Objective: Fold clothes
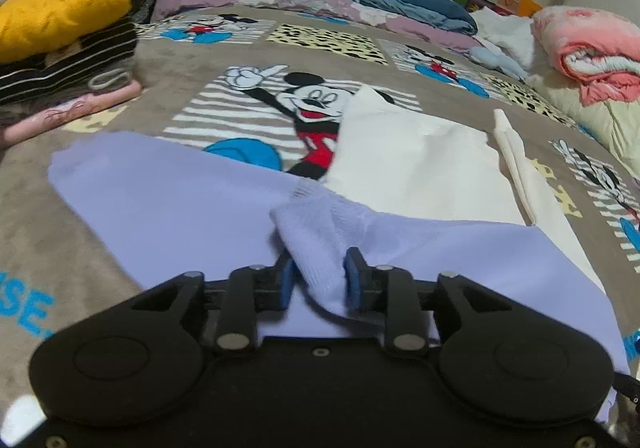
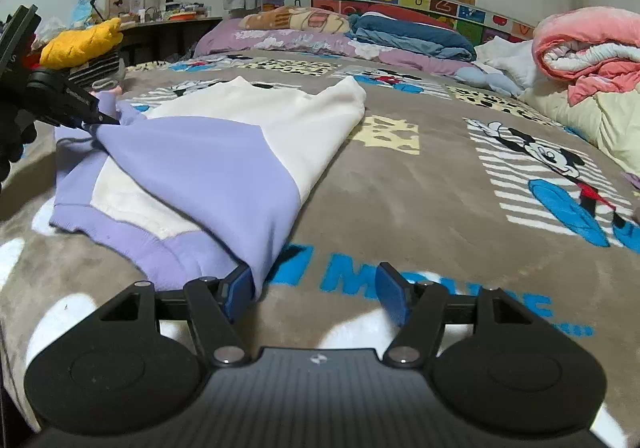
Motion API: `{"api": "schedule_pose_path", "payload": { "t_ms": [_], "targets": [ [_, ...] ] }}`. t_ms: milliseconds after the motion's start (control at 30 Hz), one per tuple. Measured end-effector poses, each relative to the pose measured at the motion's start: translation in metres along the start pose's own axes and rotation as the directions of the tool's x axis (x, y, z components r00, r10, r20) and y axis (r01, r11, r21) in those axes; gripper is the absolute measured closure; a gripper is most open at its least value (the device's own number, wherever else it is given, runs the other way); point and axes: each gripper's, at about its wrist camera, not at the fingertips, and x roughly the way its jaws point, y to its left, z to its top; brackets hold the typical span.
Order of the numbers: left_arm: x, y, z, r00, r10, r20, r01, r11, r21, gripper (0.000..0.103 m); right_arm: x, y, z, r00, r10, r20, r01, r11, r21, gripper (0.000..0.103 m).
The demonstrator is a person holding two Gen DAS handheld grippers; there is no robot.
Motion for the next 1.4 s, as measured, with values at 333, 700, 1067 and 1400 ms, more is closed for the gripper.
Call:
{"api": "schedule_pose_path", "payload": {
  "t_ms": [333, 700, 1067, 1400],
  "targets": [
    [-0.046, 0.022, 0.009, 0.996, 0.026, 0.08, -0.024, 0.999, -0.022, 0.068, -0.036, 0.036, 0.011, 0.996, 0.038, 0.084, -0.028, 0.993, -0.118, 0.037],
    [-0.022, -0.062, 0.048, 0.993, -0.114, 0.035, 0.107, 0.981, 0.163, 0.068, -0.005, 0.045, 0.029, 0.97, 0.173, 0.17, -0.154, 0.981, -0.117, 0.037],
    [0.066, -0.197, 0.105, 0.966, -0.256, -0.025, 0.247, 0.894, 0.373, 0.068, 0.015, 0.041, 0.025, 0.959, 0.255, 0.123, -0.251, 0.967, -0.048, 0.037],
    [0.186, -0.253, 0.116, 0.961, -0.181, -0.208, 0.241, 0.917, 0.318, 0.068, 0.023, 0.039, 0.023, 0.944, 0.321, 0.069, -0.321, 0.947, -0.02, 0.031]
  ]
}}
